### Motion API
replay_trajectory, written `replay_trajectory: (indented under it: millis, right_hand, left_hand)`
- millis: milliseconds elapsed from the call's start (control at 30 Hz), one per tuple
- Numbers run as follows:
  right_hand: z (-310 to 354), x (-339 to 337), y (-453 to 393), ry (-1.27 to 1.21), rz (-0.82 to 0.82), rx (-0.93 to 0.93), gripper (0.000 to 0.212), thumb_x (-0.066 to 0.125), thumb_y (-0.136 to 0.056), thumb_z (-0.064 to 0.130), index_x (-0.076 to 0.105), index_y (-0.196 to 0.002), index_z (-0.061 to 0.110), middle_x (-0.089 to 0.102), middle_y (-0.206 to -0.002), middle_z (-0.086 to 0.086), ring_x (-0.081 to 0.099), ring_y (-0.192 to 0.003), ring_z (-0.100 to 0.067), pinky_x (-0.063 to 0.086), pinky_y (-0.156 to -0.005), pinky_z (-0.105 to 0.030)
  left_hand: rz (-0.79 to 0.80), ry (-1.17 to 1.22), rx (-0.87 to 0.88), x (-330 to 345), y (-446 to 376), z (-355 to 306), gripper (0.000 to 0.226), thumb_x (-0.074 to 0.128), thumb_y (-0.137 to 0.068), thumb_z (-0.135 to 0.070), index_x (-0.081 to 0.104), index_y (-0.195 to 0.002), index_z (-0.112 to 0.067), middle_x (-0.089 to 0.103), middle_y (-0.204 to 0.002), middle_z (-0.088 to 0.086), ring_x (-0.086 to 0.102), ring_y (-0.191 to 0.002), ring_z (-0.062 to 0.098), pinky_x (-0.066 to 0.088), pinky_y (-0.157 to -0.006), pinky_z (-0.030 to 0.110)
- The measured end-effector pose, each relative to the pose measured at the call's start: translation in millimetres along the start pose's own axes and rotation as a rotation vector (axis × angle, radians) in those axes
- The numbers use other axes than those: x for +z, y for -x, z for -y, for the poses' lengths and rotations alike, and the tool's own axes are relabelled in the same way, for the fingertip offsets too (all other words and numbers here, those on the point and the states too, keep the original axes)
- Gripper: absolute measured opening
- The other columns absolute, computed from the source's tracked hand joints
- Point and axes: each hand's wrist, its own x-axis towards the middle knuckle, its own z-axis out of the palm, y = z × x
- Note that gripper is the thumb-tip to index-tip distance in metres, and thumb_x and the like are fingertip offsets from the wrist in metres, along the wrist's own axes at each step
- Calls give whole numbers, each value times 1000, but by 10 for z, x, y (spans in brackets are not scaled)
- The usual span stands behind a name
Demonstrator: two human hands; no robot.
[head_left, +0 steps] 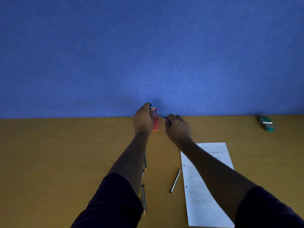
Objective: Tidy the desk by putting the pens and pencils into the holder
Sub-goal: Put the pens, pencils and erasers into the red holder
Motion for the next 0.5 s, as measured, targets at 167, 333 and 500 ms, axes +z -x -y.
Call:
replay_trajectory:
  millis: [167,333,500]
  right_hand:
    - [57,-84,-418,-130,76,-29,22,56,-94,21,62,-112,9,62,-106,-15,65,-89,-35,52,-71,-37]
    - [88,20,-563,-226,132,-48,12,62,-91,12,64,-102,8,66,-103,-11,63,-90,-26,57,-75,-37]
    - [73,177,-576,-373,121,50,17,58,-90,9,65,-106,5,71,-103,-13,65,-94,-29,53,-77,-35]
  left_hand:
    - [91,18,-31,58,67,30,27,47,-103,-26,62,-123,-17,72,-105,9,66,-94,29,55,-76,44]
    - [140,43,-127,123,135,116,26,53,-99,-17,62,-123,-16,72,-109,12,67,-97,32,50,-72,33]
    - [135,47,-134,156,187,128,21,54,-99,-21,64,-117,-19,72,-101,6,68,-90,28,54,-69,34]
